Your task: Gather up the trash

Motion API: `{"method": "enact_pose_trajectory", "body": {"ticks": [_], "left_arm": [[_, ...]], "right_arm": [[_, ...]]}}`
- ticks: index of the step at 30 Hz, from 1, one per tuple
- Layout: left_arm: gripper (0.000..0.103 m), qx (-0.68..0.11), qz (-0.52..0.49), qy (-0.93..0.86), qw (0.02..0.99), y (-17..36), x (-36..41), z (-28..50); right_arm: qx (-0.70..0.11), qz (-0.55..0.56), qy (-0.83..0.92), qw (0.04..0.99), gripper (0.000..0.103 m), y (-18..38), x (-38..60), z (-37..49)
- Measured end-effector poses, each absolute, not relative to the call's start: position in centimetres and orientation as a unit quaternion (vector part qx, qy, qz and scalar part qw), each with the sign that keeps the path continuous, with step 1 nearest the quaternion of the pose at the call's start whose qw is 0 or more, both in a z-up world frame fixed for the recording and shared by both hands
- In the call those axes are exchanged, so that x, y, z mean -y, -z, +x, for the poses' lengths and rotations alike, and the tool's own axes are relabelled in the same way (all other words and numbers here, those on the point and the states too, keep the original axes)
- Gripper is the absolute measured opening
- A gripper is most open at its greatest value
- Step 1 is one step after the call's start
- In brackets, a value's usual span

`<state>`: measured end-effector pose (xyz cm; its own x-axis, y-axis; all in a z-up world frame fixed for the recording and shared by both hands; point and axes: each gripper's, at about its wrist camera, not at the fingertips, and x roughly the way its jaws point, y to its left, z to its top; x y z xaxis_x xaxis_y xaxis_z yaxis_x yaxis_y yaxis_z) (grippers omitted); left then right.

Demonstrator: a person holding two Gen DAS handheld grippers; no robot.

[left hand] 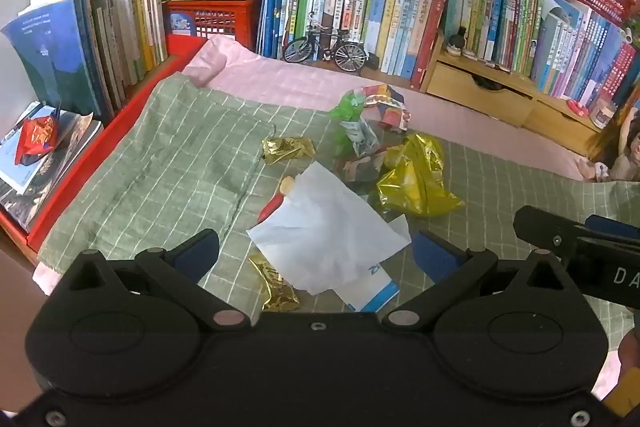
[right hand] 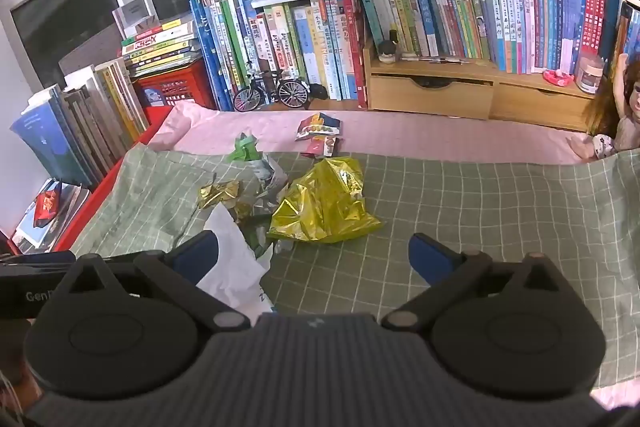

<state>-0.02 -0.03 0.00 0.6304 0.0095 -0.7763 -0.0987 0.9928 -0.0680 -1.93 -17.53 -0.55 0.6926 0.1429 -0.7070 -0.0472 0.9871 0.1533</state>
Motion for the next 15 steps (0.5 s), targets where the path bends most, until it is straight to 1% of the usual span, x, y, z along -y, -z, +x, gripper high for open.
{"method": "enact_pose_trajectory", "body": {"ticks": [15], "left_arm": [[0.103,-0.432,-0.057,-0.027,0.9,0.1,-0.14,0.17]], "right_arm": [[-0.39,0.062,-0.051,0.917,0.103,0.72,17.78,-1.5]]}}
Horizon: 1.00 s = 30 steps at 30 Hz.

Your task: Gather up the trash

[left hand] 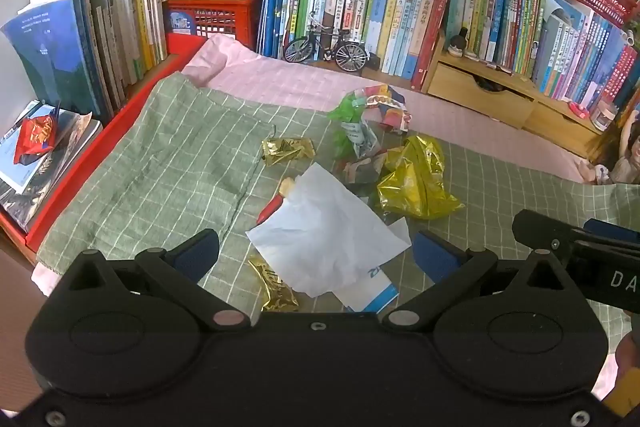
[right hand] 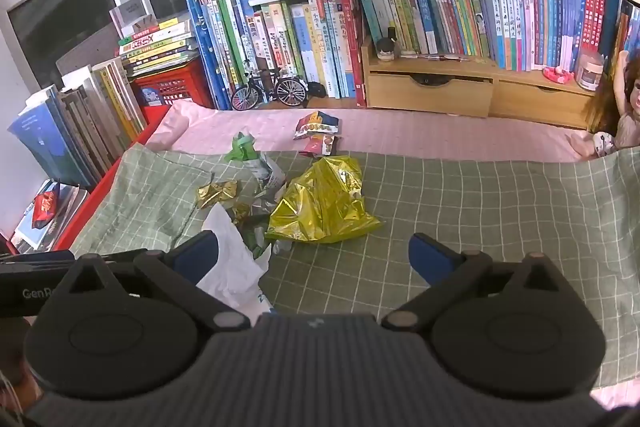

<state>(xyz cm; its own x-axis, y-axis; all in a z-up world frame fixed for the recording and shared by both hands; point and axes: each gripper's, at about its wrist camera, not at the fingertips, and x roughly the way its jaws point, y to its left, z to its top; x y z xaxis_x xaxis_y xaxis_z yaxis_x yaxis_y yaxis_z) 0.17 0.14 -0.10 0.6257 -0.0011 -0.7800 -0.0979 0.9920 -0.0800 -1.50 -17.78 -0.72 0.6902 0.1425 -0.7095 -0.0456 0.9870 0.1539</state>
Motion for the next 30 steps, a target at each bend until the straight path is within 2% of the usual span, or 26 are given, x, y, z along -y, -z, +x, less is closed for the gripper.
{"method": "enact_pose_trajectory", "body": {"ticks": [30], "left_arm": [[0.103,-0.432,-0.059,-0.027,0.9,0.19,-0.21,0.57]], "right_arm": [[-0.392,0.06,-0.051,0.917,0.103,0.96,17.78,-1.42]]}}
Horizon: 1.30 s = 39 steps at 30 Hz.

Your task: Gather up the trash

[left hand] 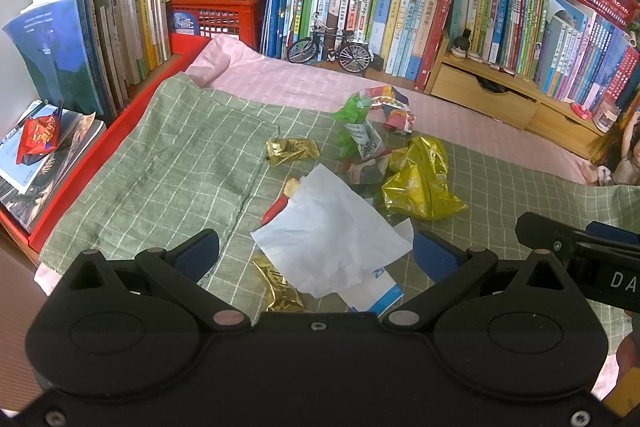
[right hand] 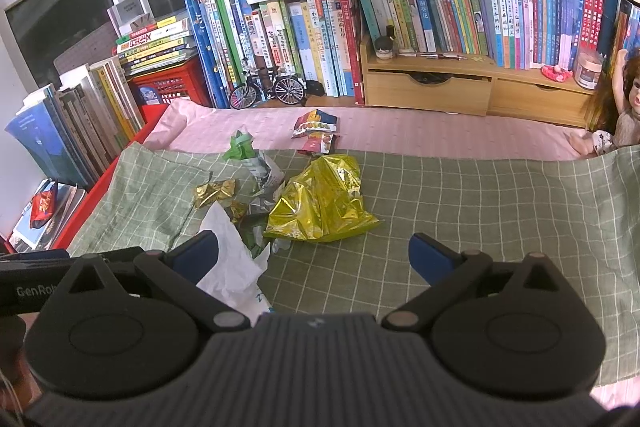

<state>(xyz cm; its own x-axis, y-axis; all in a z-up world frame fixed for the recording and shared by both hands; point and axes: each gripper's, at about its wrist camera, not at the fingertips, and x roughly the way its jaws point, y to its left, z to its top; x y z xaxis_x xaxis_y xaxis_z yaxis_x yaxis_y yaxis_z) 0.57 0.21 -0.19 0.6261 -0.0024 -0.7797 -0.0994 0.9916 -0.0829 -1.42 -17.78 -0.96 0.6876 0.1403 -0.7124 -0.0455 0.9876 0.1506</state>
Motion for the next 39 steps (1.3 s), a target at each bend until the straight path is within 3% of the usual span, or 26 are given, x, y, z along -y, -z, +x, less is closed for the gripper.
{"method": "enact_pose_trajectory", "body": {"ticks": [39], "left_arm": [[0.103,-0.428,-0.055,-0.035,0.902,0.9,-1.6,0.3]], "right_arm": [[-0.407,0.059,-0.049,0.91,0.103,1.9,18.5,-1.0]]}}
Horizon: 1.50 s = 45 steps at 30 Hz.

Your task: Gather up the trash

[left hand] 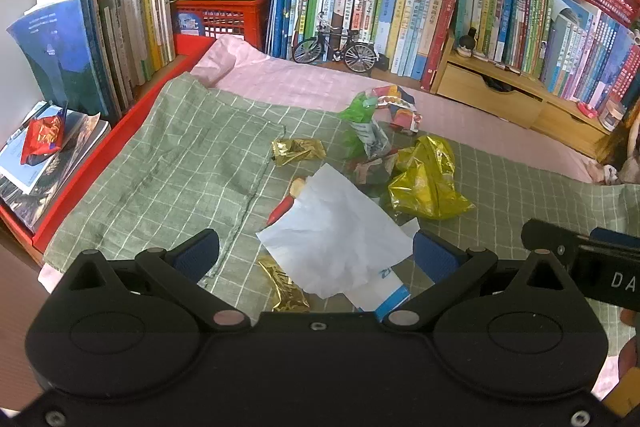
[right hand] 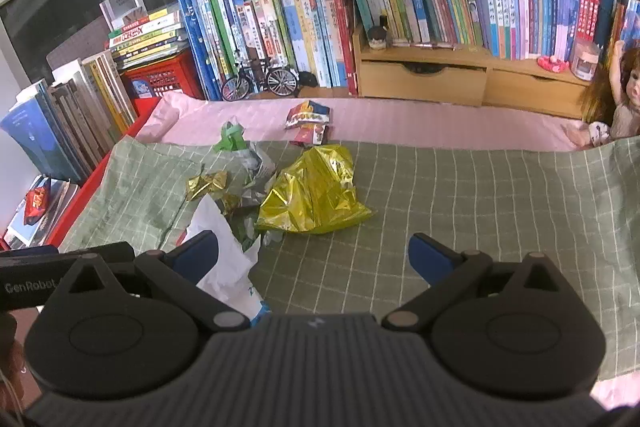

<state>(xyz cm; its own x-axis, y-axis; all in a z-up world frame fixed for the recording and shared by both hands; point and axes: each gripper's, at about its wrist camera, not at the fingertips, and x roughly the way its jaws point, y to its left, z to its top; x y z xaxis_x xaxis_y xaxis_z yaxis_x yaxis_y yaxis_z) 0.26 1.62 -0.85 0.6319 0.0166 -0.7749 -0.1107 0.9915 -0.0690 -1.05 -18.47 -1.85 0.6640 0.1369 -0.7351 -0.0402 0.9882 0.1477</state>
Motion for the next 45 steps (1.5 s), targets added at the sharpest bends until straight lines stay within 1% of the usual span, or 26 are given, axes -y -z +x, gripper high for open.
{"method": "enact_pose_trajectory", "body": {"ticks": [5,11,17,19,22,28,32,35,38,45], "left_arm": [[0.103,-0.423,-0.048,-0.045,0.904,0.9,-1.2,0.4],[0.103,-0.438,-0.039,-0.054,0.897,1.9,-1.1,1.3],[0.103,-0.419,-0.038,-0.041,0.906,2.6,-1.0,2.1],[0.102,-0.427,-0.023,-0.042,0.903,3.1,-0.6,2.7],[0.102,-0.441,-0.028,-0.048,0.896,4.1,-0.4,3.5],[0.095,-0.47,-0.08,-0.049,0.878,7.1,-1.2,4.8],[0.086,-0.497,-0.115,-0.069,0.857,9.1,-1.9,5.9],[0.086,-0.49,-0.126,-0.065,0.86,9.7,-1.6,6.3],[0.087,-0.484,-0.119,-0.047,0.866,9.9,-0.7,6.9],[0.088,-0.484,-0.061,-0.032,0.873,11.2,2.0,7.7]], "right_arm": [[-0.419,0.055,-0.052,0.905,0.103,2.4,18.3,-0.7],[-0.425,0.059,-0.057,0.901,0.103,3.0,18.6,0.4],[-0.43,0.071,-0.055,0.898,0.103,3.9,19.3,3.0],[-0.432,0.077,-0.06,0.897,0.103,4.2,19.5,4.2],[-0.434,0.079,-0.065,0.895,0.103,5.0,19.8,6.2],[-0.467,0.092,-0.071,0.877,0.103,8.1,20.6,10.2],[-0.489,0.094,-0.077,0.864,0.103,10.3,20.5,12.7],[-0.498,0.086,-0.084,0.859,0.103,11.5,20.0,14.3],[-0.513,0.078,-0.099,0.849,0.103,12.6,19.1,16.1],[-0.533,0.05,-0.121,0.836,0.103,15.0,17.1,18.9]]}}
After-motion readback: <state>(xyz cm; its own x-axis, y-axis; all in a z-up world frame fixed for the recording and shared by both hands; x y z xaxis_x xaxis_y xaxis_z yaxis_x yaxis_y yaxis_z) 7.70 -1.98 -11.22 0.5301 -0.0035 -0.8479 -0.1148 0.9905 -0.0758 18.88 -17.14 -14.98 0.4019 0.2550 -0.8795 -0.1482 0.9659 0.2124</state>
